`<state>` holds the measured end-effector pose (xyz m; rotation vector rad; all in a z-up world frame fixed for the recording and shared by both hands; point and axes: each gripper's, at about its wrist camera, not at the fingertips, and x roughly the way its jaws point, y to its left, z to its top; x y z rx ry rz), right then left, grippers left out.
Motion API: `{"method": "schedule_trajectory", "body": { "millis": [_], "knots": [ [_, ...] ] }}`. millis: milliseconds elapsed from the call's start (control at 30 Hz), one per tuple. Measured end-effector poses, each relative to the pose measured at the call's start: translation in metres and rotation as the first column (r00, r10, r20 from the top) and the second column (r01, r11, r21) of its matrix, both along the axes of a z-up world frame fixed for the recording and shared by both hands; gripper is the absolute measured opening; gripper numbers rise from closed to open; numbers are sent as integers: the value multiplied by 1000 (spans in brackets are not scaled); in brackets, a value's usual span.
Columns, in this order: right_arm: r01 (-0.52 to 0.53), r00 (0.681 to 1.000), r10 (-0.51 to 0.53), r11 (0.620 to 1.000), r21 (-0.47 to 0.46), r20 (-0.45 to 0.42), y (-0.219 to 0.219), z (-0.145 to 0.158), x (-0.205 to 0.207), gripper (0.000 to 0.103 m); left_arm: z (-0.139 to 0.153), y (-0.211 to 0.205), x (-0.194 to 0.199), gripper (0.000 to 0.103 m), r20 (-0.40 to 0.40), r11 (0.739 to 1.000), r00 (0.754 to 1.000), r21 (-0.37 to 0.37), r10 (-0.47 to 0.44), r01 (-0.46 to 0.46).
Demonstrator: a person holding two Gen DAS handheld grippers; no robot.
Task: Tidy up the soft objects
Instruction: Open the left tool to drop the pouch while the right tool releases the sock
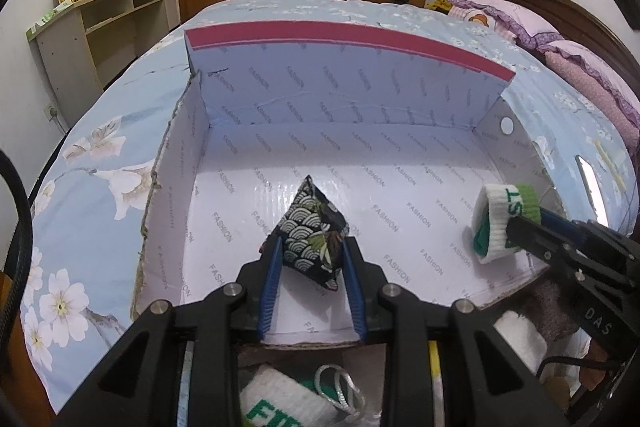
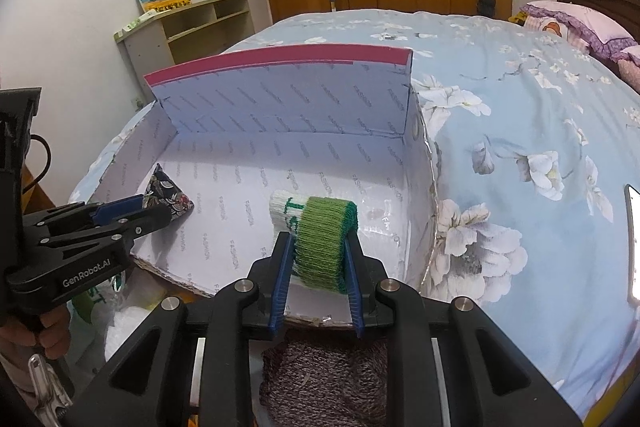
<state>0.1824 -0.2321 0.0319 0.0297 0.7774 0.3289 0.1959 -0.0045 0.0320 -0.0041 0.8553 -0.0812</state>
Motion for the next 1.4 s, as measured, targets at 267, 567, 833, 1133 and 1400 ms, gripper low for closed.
{"method": "schedule_trajectory", "body": {
  "millis": [267,567,833,1133,1400],
  "knots": [
    [2,1000,-2,1000,2,-2,0,-1,0,25,-1,-2,2,36,-7,1000,1000,7,-3,3],
    [11,1000,-11,1000,11,-6,-1,2,0,31,1,-2,-1,53,2,1000,1000,11,2,-2],
    [31,999,-31,1000,6,31,-3,11,-7,49,14,-5,-13,60,41,1000,999,28,-11,10],
    [39,998,-41,999,26,49,-9,23,-17,49,29,2,-25,60,55,1000,998,1,1,-1],
    [31,998,-33,999,36,61,-10,32,-33,49,39,5,-44,60,67,1000,998,1,7,-7]
  ]
}}
